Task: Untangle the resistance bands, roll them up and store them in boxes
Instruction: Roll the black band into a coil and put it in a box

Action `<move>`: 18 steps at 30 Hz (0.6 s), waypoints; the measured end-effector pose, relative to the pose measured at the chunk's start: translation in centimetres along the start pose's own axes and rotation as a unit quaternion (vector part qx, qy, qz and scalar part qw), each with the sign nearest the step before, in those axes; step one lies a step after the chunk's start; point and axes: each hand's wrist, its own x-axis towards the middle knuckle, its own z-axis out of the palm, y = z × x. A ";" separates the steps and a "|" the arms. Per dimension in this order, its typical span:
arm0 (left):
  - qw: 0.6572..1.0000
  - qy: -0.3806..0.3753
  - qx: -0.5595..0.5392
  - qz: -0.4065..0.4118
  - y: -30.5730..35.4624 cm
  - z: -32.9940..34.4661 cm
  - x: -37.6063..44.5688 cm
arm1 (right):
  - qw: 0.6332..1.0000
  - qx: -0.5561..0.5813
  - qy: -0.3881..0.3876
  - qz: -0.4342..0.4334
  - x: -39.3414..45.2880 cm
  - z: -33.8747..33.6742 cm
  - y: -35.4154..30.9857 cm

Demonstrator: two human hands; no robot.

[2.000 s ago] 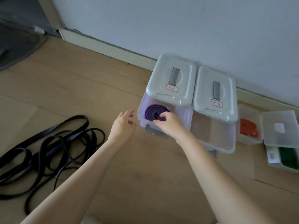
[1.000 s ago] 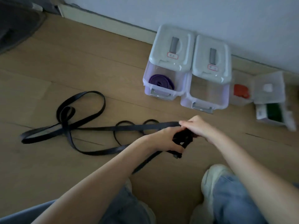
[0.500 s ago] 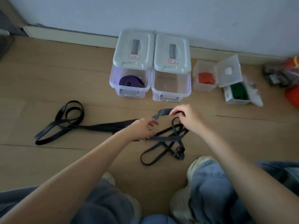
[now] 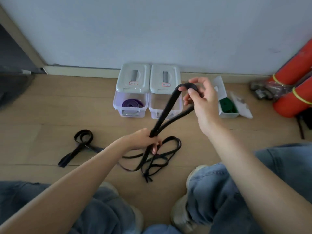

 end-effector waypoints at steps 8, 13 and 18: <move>0.930 0.034 -0.340 0.137 11.2 -4.9 -3.5 | 0.991 -0.131 0.025 0.012 -0.3 -3.2 -1.1; 0.992 0.093 0.083 0.015 7.5 -4.4 -3.9 | 0.980 -0.187 -0.042 0.055 0.8 -5.2 -2.9; 0.996 0.016 0.093 -0.001 4.8 -4.8 -4.9 | 0.980 0.073 -0.146 0.113 1.7 -5.6 -7.3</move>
